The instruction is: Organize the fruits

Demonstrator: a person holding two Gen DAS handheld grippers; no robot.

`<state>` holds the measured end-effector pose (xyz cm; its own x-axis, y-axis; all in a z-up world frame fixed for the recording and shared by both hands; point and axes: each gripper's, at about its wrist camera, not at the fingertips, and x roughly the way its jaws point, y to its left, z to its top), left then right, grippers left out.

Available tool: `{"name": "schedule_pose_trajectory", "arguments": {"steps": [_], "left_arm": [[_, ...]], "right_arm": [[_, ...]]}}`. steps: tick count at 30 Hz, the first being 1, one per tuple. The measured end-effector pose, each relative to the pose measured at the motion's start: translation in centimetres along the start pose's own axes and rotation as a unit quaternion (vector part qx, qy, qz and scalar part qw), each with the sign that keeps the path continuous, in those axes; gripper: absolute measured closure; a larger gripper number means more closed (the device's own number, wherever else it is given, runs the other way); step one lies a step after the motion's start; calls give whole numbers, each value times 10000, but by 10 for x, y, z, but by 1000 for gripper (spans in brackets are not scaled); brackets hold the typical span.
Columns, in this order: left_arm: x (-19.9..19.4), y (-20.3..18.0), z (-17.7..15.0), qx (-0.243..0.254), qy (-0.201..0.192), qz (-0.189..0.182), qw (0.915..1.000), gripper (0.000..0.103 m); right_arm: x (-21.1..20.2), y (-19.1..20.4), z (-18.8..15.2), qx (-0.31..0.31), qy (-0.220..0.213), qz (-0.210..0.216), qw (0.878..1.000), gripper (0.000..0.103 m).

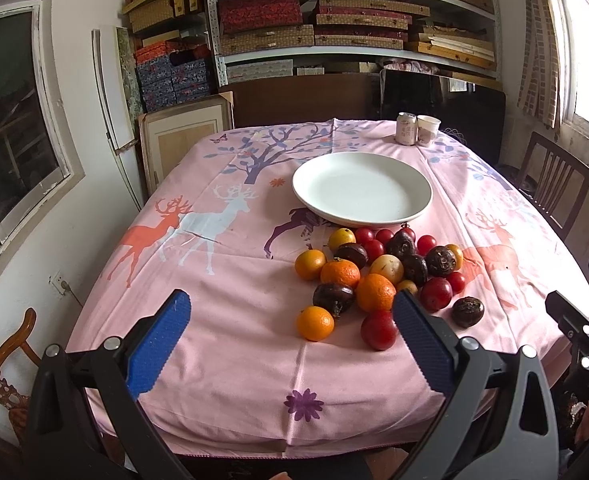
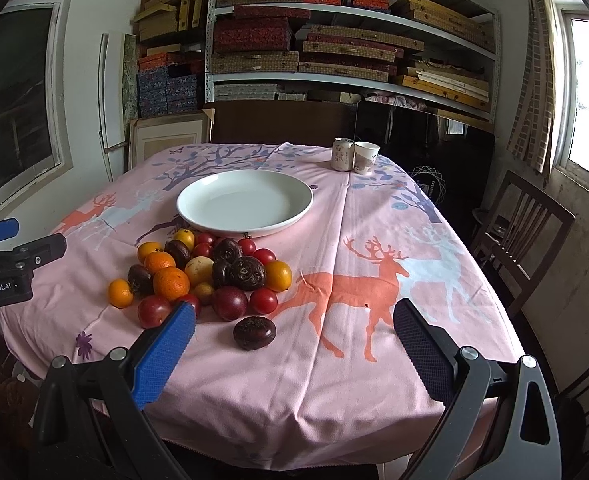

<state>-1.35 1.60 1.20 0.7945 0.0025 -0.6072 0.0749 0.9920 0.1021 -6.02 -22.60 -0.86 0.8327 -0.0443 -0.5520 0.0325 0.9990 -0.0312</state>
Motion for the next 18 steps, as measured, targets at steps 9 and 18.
{"name": "schedule_pose_trajectory", "arguments": {"steps": [9,18], "left_arm": [[-3,0,-2,-39,4,-27,10000,4],[-2,1,-3,-62,58,-54,9999,4]], "right_arm": [[-4,3,-1,-40,-20,-20,10000,4],[-5,3,-4,-99,-45,15,9999,4]]}}
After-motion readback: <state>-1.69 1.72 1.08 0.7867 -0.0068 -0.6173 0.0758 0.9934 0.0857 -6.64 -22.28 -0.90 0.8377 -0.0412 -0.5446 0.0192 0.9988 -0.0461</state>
